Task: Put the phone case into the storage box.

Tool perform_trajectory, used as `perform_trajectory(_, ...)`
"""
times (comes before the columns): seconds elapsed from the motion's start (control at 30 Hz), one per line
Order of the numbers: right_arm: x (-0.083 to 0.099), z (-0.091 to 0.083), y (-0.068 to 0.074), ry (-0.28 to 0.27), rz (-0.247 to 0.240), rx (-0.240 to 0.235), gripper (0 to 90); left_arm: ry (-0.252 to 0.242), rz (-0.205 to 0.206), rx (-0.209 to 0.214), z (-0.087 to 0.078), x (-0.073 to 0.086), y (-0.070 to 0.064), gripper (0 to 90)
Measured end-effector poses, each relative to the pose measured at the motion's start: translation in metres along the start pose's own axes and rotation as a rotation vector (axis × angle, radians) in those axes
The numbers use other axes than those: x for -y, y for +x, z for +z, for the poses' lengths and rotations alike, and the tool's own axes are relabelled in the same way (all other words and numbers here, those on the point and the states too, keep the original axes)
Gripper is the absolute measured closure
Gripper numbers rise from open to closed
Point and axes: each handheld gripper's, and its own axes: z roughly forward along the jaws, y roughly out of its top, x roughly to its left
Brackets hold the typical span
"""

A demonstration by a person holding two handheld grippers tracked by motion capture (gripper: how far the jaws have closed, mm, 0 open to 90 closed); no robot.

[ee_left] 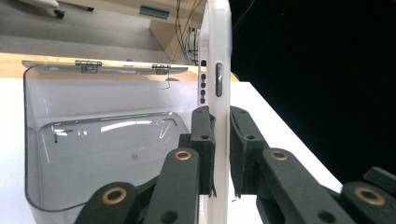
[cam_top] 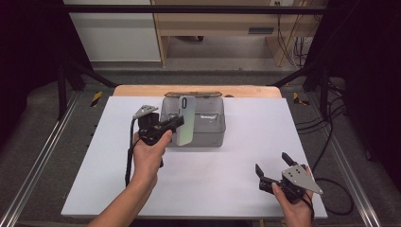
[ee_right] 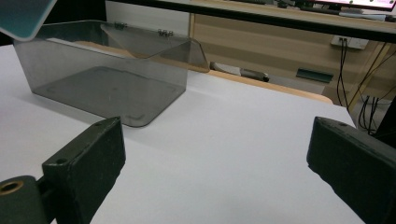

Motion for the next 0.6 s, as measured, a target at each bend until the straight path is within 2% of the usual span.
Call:
perform_trajectory(0.07, 0.0, 0.001, 0.002, 0.001, -0.007, -0.005, 4.8, 0.014, -0.016, -0.004, 0.004, -0.001, 0.0, 81.0)
perform_trajectory(0.2, -0.001, 0.001, 0.003, -0.002, -0.008, -0.008, 4.8, 0.022, 0.0, -0.02, 0.005, -0.006, -0.001, 81.0)
perform_trajectory(0.33, 0.0, 0.0, 0.001, -0.004, 0.0, -0.003, 4.9, 0.027, -0.003, -0.033, 0.008, -0.015, -0.001, 81.0)
perform_trajectory(0.4, 0.0, 0.0, -0.001, -0.004, 0.005, 0.0, 4.8, 0.031, 0.008, -0.048, 0.011, -0.02, 0.0, 81.0)
perform_trajectory(0.43, 0.0, 0.0, -0.001, -0.005, 0.009, 0.002, 4.9, 0.037, 0.027, -0.065, 0.014, -0.023, 0.0, 81.0)
perform_trajectory(0.6, 0.0, 0.001, -0.002, -0.002, 0.01, 0.003, 4.9, 0.044, 0.043, -0.082, 0.02, -0.029, 0.0, 81.0)
